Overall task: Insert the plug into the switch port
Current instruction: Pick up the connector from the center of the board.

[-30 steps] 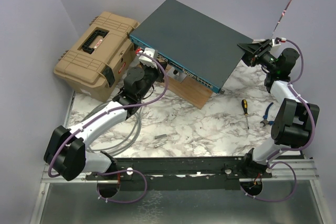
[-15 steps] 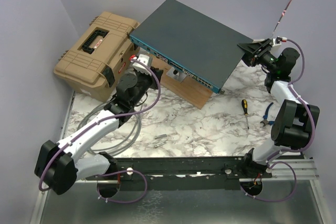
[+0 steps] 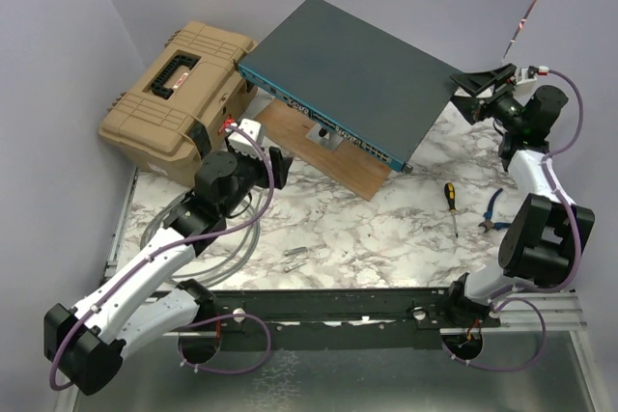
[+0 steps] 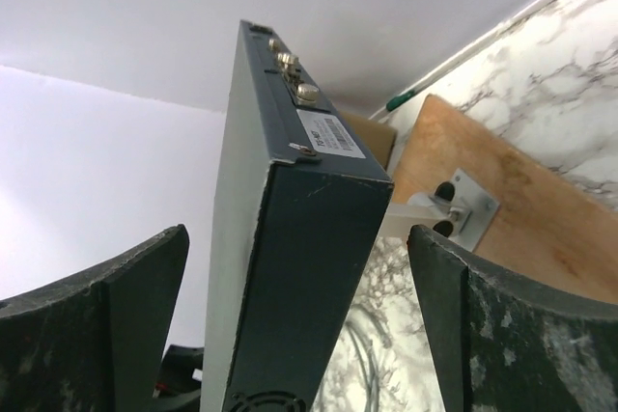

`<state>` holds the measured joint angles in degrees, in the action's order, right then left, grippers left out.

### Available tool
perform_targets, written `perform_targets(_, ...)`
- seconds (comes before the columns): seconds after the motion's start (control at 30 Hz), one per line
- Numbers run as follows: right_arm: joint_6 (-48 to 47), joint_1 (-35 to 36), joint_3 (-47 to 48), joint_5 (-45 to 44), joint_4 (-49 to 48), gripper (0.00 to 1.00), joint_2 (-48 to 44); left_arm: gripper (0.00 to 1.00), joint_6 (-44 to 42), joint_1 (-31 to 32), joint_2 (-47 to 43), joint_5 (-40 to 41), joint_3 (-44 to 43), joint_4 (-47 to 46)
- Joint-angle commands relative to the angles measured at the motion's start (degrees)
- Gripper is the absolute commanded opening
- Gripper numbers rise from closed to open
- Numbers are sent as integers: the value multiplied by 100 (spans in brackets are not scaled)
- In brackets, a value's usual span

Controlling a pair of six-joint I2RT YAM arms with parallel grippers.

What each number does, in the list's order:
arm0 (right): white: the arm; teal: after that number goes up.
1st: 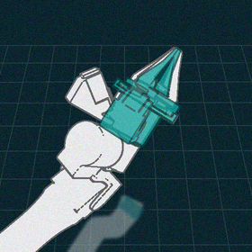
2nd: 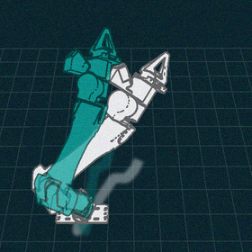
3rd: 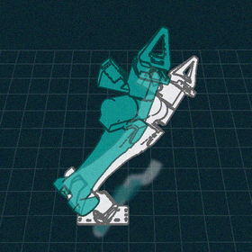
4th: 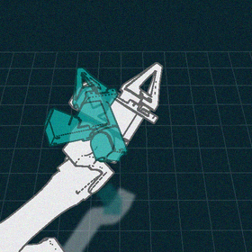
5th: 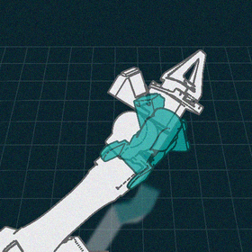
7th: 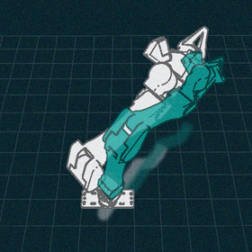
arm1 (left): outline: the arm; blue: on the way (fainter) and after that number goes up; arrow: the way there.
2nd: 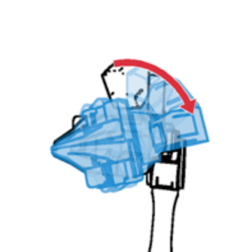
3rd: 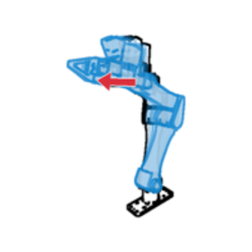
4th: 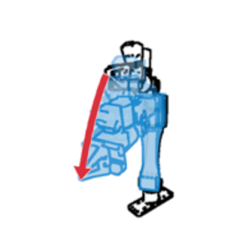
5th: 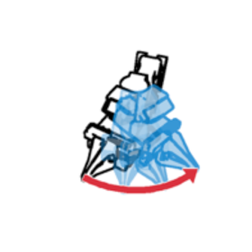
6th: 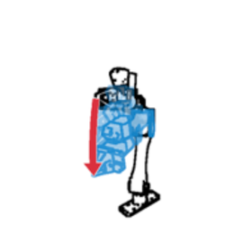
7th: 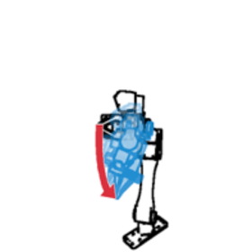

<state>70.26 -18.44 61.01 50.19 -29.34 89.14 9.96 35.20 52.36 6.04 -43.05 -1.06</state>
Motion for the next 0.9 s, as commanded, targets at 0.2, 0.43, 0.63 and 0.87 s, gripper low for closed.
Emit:
perform_targets(0.2, -1856, -329, 878, -673, 2272, 100, -813, 83, 696, -22, -160, -107, 54, 1430)
perform_targets(0.43, -3170, -330, 1709, -1286, 3826, 100, -1158, 89, 1236, -15, 132, -474, 191, 1863)
perform_targets(0.63, -3308, -323, 1470, -1387, 3980, 100, -1426, 87, 1332, 200, 591, -870, 287, 2100)
perform_targets(0.87, -3317, -321, 1496, -1375, 4015, 100, -1454, 81, 1197, 956, 1266, -579, 367, 2161)
